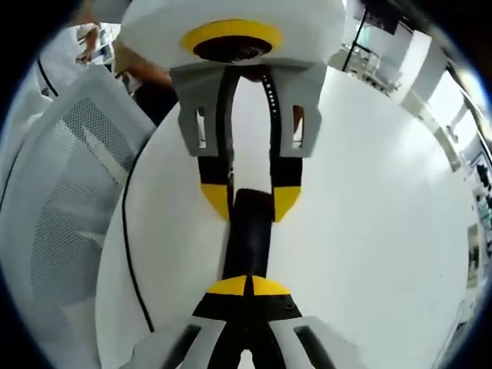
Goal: Press the specified remote control buttons in sequence, fully releasing each button before pressing the next.
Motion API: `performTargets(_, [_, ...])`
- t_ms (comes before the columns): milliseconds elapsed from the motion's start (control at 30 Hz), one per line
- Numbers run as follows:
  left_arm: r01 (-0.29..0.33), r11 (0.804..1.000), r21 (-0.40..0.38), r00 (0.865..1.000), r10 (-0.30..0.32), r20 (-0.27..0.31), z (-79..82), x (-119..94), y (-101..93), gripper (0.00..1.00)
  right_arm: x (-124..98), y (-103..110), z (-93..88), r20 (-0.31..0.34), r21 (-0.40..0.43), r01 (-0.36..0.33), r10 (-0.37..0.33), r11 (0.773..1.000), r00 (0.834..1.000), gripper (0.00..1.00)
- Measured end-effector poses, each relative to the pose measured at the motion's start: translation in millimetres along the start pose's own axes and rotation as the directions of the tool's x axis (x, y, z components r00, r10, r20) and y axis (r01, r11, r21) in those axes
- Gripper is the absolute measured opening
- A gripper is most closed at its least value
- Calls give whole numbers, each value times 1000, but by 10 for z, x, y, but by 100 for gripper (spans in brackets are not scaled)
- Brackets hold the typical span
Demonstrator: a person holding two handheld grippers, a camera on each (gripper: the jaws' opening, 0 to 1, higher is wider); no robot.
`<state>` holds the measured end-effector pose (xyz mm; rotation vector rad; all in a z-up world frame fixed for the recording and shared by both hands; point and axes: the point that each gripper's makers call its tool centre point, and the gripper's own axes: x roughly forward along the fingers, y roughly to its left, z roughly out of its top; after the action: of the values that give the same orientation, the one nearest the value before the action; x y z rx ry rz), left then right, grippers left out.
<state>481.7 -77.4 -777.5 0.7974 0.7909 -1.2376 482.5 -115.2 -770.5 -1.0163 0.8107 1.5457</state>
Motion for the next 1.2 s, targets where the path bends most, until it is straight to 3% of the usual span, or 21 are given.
performTargets(333, [-3, 1000, 5, 1000, 3, -11, 4, -1, -10, 24, -20, 6, 12, 3, -28, 31, -31, 999, 1000, 0])
performTargets(1200, [-7, 1000, 25, 999, 8, -32, 14, 1, -6, 24, -375, -11, 164, 27, -73, 93, -92, 993, 995, 0])
